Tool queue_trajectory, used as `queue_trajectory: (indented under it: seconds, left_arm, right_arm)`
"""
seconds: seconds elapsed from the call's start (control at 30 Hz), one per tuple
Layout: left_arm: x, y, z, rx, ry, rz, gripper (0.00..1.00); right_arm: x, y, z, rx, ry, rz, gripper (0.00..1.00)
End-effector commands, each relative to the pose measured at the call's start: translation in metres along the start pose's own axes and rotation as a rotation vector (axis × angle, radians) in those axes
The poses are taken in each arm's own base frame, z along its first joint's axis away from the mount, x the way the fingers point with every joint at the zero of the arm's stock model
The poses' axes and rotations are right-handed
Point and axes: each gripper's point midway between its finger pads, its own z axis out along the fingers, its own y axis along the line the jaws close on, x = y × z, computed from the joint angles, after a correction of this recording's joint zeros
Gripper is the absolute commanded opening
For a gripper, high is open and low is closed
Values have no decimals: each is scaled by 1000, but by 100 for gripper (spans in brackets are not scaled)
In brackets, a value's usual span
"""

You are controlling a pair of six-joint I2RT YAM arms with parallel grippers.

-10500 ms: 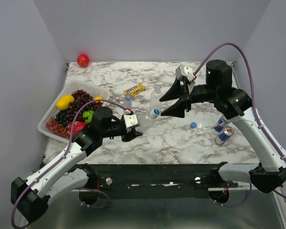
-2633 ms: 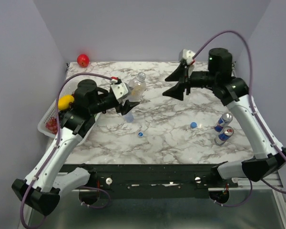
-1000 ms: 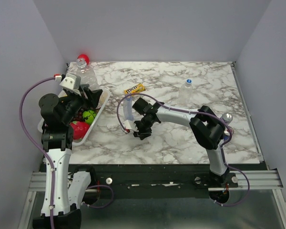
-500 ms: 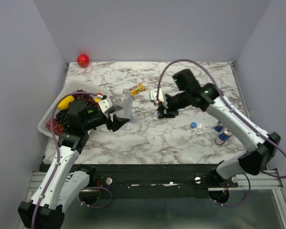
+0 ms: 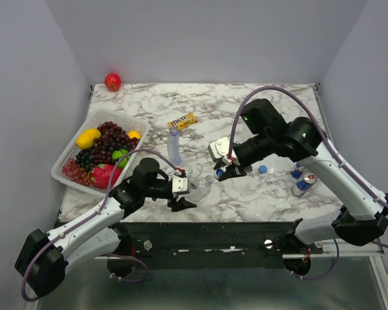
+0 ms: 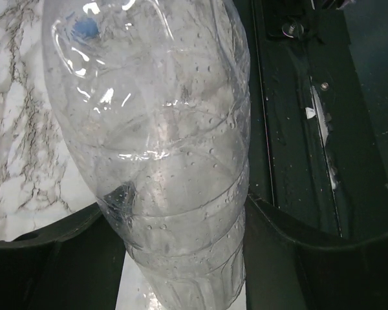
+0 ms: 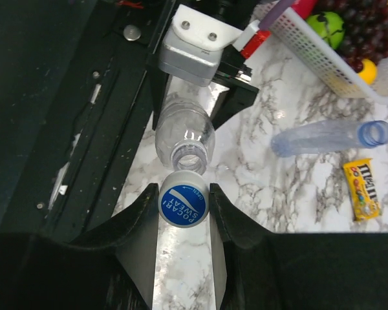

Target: Screw on the bottle caps

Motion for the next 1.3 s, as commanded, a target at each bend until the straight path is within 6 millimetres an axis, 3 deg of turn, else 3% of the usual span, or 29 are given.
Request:
queue_trajectory:
  seconds: [0.0, 0.97, 1.13, 1.27]
  left_arm:
    - [-18, 7, 7, -30, -61, 153, 0]
    - [-25, 11, 6, -56, -92, 283, 0]
    - [-29, 18, 5, -100, -106, 271, 0]
    - [-28, 23, 4, -147, -129, 218, 0]
  right_arm:
    - [11, 21, 12, -76, 57, 3, 30]
    - [24, 6, 49, -66, 107, -52, 33]
    - [28, 13, 49, -108, 120, -62, 34]
    - [39, 31, 47, -194, 155, -49, 34]
